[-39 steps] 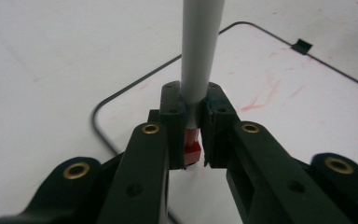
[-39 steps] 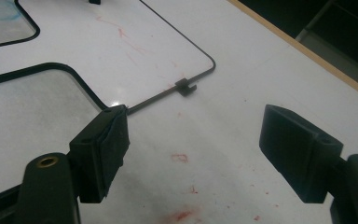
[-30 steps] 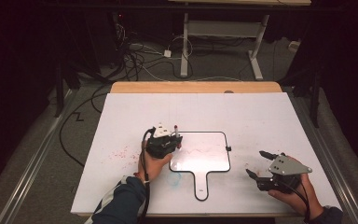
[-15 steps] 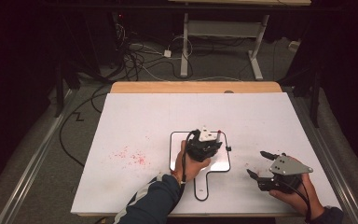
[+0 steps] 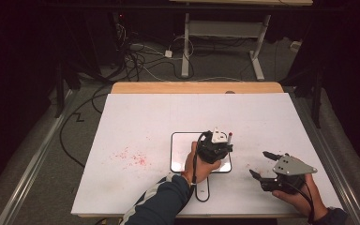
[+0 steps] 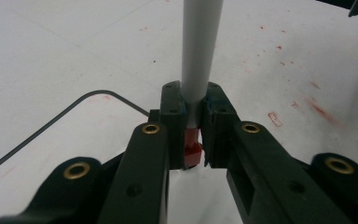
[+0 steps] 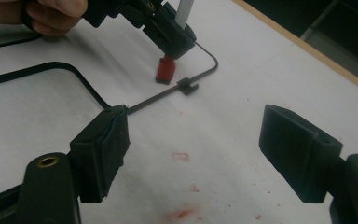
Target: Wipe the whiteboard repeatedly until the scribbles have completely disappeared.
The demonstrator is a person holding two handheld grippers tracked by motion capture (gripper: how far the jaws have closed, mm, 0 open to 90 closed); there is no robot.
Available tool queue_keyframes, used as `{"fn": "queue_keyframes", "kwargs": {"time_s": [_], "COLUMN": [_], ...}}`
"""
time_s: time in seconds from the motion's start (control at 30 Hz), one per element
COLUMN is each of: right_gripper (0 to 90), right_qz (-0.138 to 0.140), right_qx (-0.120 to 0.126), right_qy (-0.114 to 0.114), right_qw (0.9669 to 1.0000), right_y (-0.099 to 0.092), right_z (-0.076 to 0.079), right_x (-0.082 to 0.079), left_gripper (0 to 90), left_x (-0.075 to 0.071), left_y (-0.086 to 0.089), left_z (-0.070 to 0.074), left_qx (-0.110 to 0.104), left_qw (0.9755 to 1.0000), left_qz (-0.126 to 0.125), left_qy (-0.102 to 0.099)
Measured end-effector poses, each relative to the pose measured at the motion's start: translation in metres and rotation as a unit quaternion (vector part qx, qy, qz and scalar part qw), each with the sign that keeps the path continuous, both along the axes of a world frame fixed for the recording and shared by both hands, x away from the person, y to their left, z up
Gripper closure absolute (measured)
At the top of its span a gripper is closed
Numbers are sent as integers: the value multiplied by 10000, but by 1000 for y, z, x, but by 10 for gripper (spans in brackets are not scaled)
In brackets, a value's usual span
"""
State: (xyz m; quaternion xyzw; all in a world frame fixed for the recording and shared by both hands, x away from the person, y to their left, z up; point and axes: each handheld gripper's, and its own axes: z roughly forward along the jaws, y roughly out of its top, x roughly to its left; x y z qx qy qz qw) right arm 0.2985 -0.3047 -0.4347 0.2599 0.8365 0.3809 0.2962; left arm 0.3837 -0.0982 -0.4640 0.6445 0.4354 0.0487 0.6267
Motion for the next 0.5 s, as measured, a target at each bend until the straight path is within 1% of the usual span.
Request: {"fn": "queue_keyframes", "kwargs": {"time_s": [0.03, 0.1, 0.2, 0.23, 0.3, 0.37, 0.43, 0.5], "right_gripper": [249, 249, 249, 249, 249, 249, 249, 249], "right_qz": [9, 21, -10, -10, -13, 23, 24, 43], "right_qx": [13, -27, 10, 19, 4, -13, -37, -45], "right_qy": [31, 0, -21, -12, -3, 7, -3, 10], "right_qw": [10000, 10000, 10000, 10000, 10000, 10000, 10000, 10000], "right_y": [0, 0, -2, -2, -1, 0, 2, 4], "right_z": [0, 0, 1, 2, 1, 1, 1, 1], "right_x": [0, 0, -1, 0, 0, 0, 0, -1], "left_gripper": [791, 791, 791, 791, 791, 791, 790, 791], "left_x": [0, -1, -5, -8, -12, -12, -10, -10], "left_y": [3, 14, 39, 44, 60, 74, 91, 103], "left_z": [0, 0, -2, -2, -3, -3, -4, -5], "left_qx": [32, 61, -55, -35, 78, 35, -30, -73], "left_qw": [10000, 10000, 9997, 9997, 9995, 9994, 9988, 9985], "left_qz": [19, 66, 223, 245, 316, 357, 498, 534], "left_qy": [-14, -27, 52, 34, -36, 3, 33, 56]}}
